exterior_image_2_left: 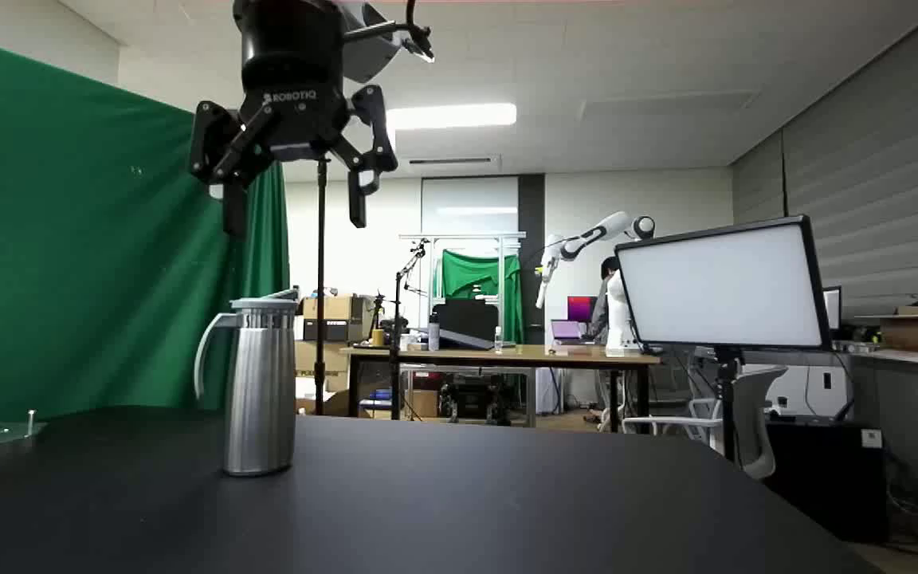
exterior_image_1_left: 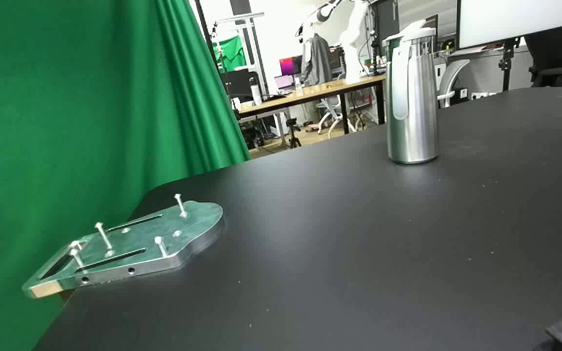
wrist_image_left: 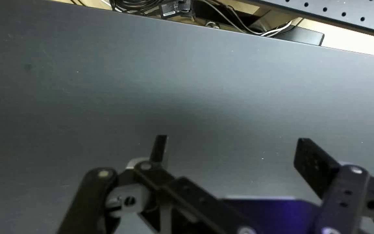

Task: Press down on the top of the flask

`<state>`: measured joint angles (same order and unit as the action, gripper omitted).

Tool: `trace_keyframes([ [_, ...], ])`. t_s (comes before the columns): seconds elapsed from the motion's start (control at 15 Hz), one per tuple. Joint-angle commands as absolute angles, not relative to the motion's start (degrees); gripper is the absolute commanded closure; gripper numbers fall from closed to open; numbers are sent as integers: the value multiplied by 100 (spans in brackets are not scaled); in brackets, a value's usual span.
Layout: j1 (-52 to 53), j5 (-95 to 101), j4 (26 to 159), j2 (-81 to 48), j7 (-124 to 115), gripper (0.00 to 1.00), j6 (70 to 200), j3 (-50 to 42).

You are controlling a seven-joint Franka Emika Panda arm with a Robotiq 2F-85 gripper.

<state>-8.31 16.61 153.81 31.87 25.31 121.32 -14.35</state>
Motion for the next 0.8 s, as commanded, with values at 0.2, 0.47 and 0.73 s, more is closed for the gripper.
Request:
trace_keyframes([
  [0.2, -848, 1647, 15376, 3187, 2539, 0, 12123, -1414],
  [0.47, -848, 1647, 15376, 3187, 2539, 0, 12123, -1414],
  [0.73, -633, 1448, 14907, 3002, 2538, 0, 12402, -1316],
])
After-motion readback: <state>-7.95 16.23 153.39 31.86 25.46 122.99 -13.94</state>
